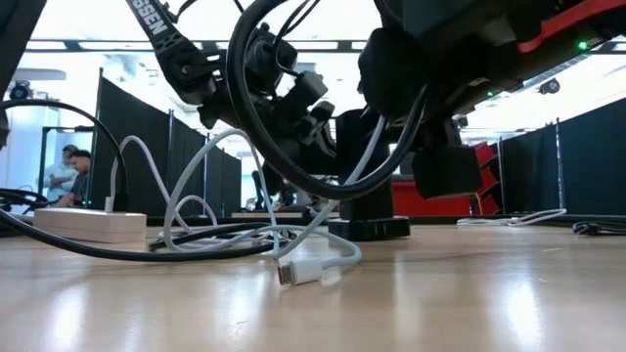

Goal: Insert USB
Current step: Insert the black charger adapter into the top black outlet extension

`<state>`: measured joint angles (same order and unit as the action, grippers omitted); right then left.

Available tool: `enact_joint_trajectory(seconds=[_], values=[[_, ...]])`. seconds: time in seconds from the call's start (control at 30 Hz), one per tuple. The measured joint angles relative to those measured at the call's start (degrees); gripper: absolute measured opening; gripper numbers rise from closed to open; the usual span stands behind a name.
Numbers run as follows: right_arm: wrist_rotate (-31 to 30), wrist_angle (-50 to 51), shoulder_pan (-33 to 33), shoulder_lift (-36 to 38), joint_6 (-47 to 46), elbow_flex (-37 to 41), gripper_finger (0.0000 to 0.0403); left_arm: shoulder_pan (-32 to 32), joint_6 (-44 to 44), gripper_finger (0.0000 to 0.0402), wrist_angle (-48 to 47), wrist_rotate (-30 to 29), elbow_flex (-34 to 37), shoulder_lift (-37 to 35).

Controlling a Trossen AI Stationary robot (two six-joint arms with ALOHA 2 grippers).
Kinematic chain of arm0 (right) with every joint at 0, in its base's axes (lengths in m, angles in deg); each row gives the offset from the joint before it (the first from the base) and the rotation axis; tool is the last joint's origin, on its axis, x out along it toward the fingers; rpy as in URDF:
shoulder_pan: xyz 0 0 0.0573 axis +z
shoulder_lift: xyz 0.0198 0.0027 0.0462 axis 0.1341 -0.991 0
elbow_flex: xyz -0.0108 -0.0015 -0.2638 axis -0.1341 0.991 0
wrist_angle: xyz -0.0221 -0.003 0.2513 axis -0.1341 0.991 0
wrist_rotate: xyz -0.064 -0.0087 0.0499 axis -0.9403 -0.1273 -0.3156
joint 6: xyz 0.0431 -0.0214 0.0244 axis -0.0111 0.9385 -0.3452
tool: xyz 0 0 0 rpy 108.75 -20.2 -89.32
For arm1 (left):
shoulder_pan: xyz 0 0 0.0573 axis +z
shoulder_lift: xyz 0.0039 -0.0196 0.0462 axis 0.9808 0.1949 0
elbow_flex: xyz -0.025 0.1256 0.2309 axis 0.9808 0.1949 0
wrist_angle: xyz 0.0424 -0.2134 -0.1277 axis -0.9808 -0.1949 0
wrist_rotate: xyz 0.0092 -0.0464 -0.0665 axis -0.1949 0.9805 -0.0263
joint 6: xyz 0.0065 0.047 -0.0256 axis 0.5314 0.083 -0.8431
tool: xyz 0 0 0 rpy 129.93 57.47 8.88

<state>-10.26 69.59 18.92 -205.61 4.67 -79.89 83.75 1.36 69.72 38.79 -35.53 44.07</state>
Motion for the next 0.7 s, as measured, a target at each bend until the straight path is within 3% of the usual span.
enact_joint_trajectory(seconds=[0.17, 0.7], values=[[0.02, -1.39, 0.00, 0.12, 3.13, 0.08, 0.0143, -2.81, 3.03, 0.0000, -2.07, -7.43, -0.04, -0.45], [-1.87, -3.28, -0.02, 0.27, -1.54, 3.55, 0.0143, -3.40, 1.93, 0.0000, -2.96, -8.90, -0.04, -0.77]])
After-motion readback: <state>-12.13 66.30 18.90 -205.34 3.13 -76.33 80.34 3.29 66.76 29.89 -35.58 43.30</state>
